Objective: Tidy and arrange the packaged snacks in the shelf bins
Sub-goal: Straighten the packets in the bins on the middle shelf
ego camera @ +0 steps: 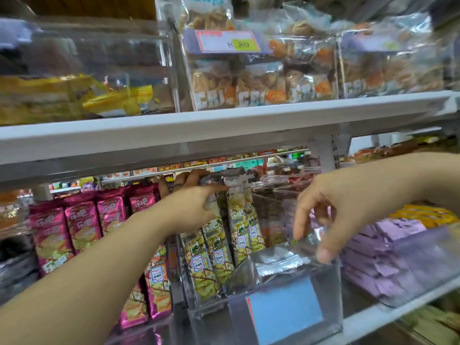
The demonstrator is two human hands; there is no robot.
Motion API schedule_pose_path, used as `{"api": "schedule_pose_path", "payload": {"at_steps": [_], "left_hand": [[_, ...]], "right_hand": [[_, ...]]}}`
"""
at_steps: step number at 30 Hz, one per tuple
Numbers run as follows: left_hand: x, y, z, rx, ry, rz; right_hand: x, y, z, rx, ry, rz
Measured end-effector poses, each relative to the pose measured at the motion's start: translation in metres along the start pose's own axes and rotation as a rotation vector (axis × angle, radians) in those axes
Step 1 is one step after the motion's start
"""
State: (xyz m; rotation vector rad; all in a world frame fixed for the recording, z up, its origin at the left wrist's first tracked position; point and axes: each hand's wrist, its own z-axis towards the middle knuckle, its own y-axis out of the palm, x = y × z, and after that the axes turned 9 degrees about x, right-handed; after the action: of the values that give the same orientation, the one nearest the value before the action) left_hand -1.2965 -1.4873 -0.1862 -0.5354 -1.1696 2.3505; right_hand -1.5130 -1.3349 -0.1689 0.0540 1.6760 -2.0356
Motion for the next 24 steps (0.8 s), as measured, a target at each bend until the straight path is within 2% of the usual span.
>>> {"api": "schedule_pose_path", "payload": {"at_steps": [2, 5, 6, 11, 19, 24], "left_hand": [[0.003, -0.001, -0.001, 0.007, -0.003, 0.014], [0.004, -0.002, -0.004, 0.013, 0.004, 0.044], [0.004, -0.003, -0.006, 0.006, 0.006, 0.051], [0.009, -0.008, -0.011, -0.048, 0.004, 0.036], [-0.001, 0.006, -0.006, 0.006, 0.006, 0.041], [-0.003, 0.009, -0.004, 0.003, 0.010, 0.016]], "right_hand": [[-0.003, -0.001, -0.006, 0.011, 0.002, -0.147], [-0.002, 0.003, -0.008, 0.005, 0.062, -0.568], [-0.004, 0.004, -0.010, 0.008, 0.075, -0.598], [-0.014, -0.007, 0.002, 0.088, 0.090, -0.453], [0.019, 0.003, 0.068, 0.588, 0.035, -0.447], [0.027, 0.011, 0.079, 0.642, -0.003, -0.322]]}}
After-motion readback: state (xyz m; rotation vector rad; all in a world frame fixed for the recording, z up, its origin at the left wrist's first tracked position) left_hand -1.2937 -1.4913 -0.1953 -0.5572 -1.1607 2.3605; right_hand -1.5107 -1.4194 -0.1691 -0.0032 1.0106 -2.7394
